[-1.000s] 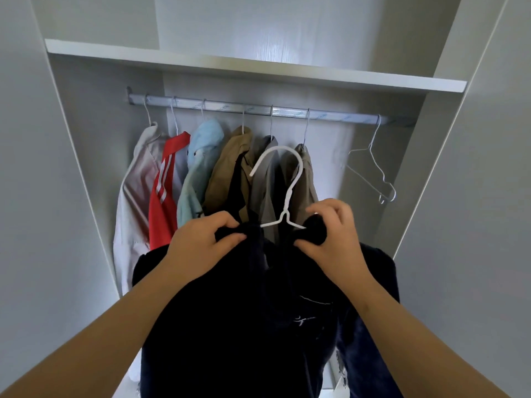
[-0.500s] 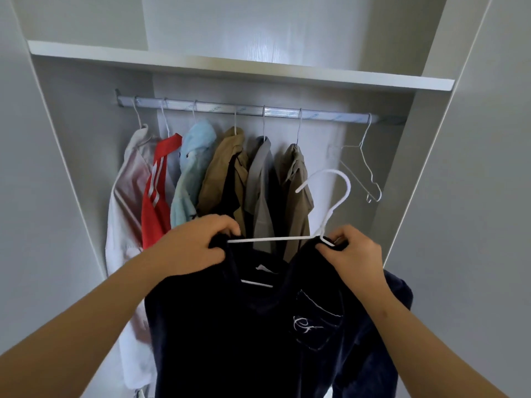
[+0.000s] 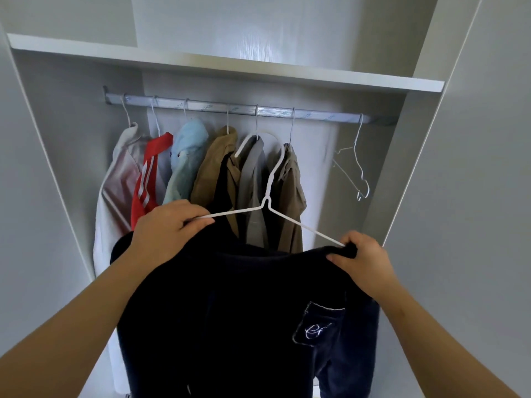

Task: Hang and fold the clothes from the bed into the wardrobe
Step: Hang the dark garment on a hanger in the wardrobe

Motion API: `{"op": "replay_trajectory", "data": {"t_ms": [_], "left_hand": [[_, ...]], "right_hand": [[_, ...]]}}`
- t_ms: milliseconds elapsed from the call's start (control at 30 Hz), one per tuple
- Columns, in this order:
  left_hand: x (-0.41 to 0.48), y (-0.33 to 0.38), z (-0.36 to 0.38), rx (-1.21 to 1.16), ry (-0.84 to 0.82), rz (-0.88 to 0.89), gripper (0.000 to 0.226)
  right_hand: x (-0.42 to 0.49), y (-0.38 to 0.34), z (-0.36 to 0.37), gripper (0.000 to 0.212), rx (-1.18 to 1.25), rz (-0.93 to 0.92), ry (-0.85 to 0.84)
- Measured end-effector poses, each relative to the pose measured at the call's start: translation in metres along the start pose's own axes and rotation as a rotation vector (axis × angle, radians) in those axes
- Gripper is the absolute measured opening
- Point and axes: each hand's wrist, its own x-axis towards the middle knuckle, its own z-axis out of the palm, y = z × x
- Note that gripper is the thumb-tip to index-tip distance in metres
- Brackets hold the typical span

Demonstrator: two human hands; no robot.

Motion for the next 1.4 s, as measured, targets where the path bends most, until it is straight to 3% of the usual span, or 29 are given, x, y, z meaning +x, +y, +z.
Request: {"op": "replay_trajectory", "data": {"t_ms": [200,367,467,700,767,900,967,1067,1200,1400], "left_hand": [[0.002,0.017,0.008,-0.059,-0.029,0.055,0.008],[-0.002,0.034,0.013,-0.208,-0.123,0.043,0.01],[-0.006,0.038,0.017,-0.312,-0.197,-0.02,0.019],[-0.01,0.04,0.032,-0.341,-0.283,-0.027,0.018],[-0.011,0.042,0.041,-0.379,-0.26,-0.065,0.017],[-0.01,0.053,0.063,-0.478,-0.262,-0.15,0.023],[-0.008,0.064,0.074,-0.618,-0.288,-0.162,0.031],[-0.004,0.081,0.088,-0.769,-0.32,-0.218,0.04],[0.004,0.106,0.108,-0.796,-0.32,-0.309,0.037],[0.01,0.132,0.134,-0.777,-0.368,-0.405,0.023]], "right_hand": [[-0.005,-0.023,0.016,0.026,-0.06,-0.044,-0.096],[0.001,-0.061,0.021,0.041,0.219,-0.08,-0.141],[0.003,-0.071,0.023,0.048,0.341,0.007,-0.153],[-0.003,-0.049,0.018,0.052,0.246,0.099,-0.236],[-0.007,-0.037,0.011,0.05,0.238,0.154,-0.308],[-0.02,-0.011,-0.013,0.04,0.239,0.333,-0.612],[-0.028,0.002,-0.026,0.035,0.296,0.431,-0.658],[-0.036,0.014,-0.039,0.024,0.438,0.604,-0.609],[-0.034,0.025,-0.052,0.027,0.621,0.832,-0.468],[-0.028,0.04,-0.059,0.024,0.825,0.825,-0.301]]}}
